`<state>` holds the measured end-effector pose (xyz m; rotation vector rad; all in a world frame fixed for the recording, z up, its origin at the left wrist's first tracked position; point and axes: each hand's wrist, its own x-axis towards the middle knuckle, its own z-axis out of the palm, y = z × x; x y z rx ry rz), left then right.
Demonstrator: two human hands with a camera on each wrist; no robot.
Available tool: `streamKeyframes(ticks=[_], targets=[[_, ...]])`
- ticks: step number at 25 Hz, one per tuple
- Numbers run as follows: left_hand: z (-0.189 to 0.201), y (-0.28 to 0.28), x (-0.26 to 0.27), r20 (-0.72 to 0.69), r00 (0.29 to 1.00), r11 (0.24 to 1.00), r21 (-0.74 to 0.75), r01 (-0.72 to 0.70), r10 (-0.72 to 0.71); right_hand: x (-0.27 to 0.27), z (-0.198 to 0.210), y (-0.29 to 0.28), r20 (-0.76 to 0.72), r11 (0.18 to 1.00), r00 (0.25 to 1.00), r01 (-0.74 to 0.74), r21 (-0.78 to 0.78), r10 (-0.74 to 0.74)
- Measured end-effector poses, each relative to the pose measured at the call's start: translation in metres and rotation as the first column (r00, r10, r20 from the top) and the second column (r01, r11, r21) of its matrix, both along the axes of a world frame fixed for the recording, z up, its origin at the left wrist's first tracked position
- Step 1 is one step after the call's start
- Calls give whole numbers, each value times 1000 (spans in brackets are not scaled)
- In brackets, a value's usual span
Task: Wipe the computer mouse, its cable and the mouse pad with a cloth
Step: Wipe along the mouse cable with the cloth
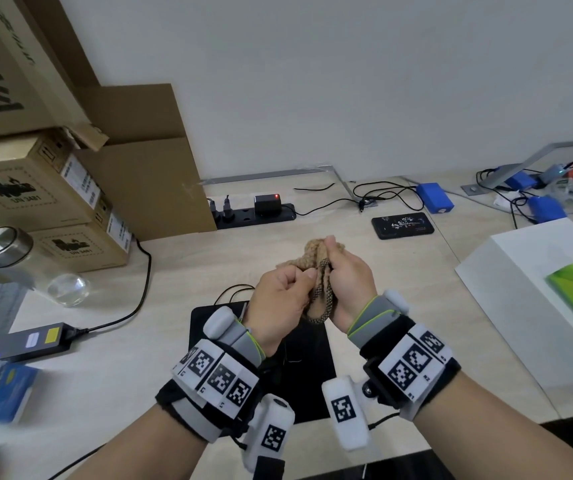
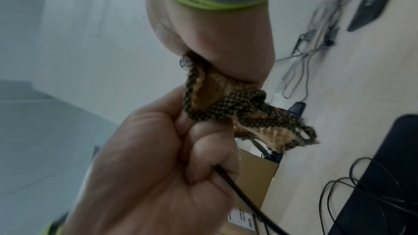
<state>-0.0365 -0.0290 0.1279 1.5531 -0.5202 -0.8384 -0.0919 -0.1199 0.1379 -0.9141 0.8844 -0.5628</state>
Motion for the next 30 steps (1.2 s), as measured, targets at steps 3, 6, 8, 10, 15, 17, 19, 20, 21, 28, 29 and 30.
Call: streamKeyframes(ticks=[3, 6, 8, 10, 15, 17, 19, 20, 21, 28, 29, 30], targets=[[-4, 12, 2, 33, 999, 999, 20, 39, -40, -4, -11, -31, 19, 978, 991, 130, 162, -135], [-10, 26, 12, 47, 998, 999, 14, -47, 46, -19, -6, -62, 196, 946, 976, 23, 324, -91], [-8, 26, 17, 145, 985, 995, -29, -96, 99, -26, -9, -64, 286, 936, 954, -21, 352, -86], [-2, 20, 19, 345, 932, 993, -52, -102, 113, -27, -8, -47, 348, 915, 937, -121, 385, -23], [8, 14, 20, 772, 635, 996, 39, -83, 23, -21, 0, 5, 227, 964, 956, -221, 146, 185], [11, 12, 16, 874, 483, 994, 97, -56, -58, -13, -5, 16, 58, 990, 993, -97, -98, 103], [11, 11, 11, 889, 434, 984, 176, -30, -145, -10, -9, 20, -63, 963, 998, -16, -269, -1], [10, 12, 10, 884, 439, 981, 191, -19, -164, -9, -9, 19, -80, 959, 997, -5, -285, -19], [9, 13, 8, 878, 446, 980, 197, -7, -173, -10, -8, 18, -75, 967, 997, 10, -254, -30], [-1, 21, 3, 888, 440, 990, 140, 13, -132, -14, -4, -6, -9, 992, 994, 106, 70, -106], [-1, 22, 3, 844, 525, 992, 129, 1, -110, -16, -6, -11, 22, 990, 996, 83, 113, -86], [0, 23, 2, 750, 658, 994, 105, -14, -70, -19, -7, -16, 72, 986, 996, 39, 159, -51]])
